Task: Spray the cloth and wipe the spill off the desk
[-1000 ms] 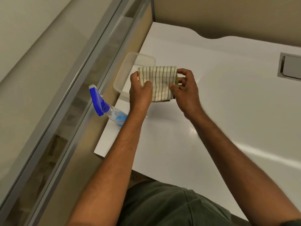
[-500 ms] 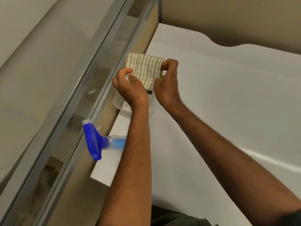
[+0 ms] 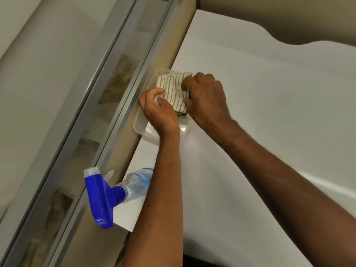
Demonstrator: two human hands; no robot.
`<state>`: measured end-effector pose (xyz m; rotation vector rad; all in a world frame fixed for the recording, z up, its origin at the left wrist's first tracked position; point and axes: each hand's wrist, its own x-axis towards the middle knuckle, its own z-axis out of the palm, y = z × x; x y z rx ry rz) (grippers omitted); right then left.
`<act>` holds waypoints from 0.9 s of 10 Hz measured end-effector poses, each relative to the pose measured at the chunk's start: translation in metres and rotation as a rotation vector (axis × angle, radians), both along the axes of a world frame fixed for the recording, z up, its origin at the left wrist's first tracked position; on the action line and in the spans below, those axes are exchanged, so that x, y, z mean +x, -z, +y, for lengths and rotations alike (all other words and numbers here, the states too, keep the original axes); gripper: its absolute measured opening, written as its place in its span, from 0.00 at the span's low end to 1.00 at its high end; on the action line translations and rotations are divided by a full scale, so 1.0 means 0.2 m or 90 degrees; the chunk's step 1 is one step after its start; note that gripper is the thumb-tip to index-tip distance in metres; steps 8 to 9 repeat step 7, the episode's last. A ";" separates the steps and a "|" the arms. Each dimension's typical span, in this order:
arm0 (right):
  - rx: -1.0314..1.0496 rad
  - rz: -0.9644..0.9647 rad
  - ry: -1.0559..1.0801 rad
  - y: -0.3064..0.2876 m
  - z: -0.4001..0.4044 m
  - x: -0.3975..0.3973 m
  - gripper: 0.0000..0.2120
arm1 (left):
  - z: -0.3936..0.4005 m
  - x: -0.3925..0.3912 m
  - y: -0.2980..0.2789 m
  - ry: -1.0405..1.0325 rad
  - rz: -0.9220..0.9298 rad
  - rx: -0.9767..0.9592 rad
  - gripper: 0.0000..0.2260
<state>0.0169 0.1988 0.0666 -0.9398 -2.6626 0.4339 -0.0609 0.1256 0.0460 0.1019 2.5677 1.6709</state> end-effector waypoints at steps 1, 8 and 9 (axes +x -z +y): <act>0.065 -0.068 0.004 0.06 0.02 -0.01 0.12 | 0.00 -0.02 0.04 0.023 -0.006 -0.023 0.12; -0.005 -0.028 0.027 0.06 -0.09 0.10 0.22 | -0.01 0.05 -0.02 0.191 0.001 -0.186 0.18; -0.005 -0.028 0.027 0.06 -0.09 0.10 0.22 | -0.01 0.05 -0.02 0.191 0.001 -0.186 0.18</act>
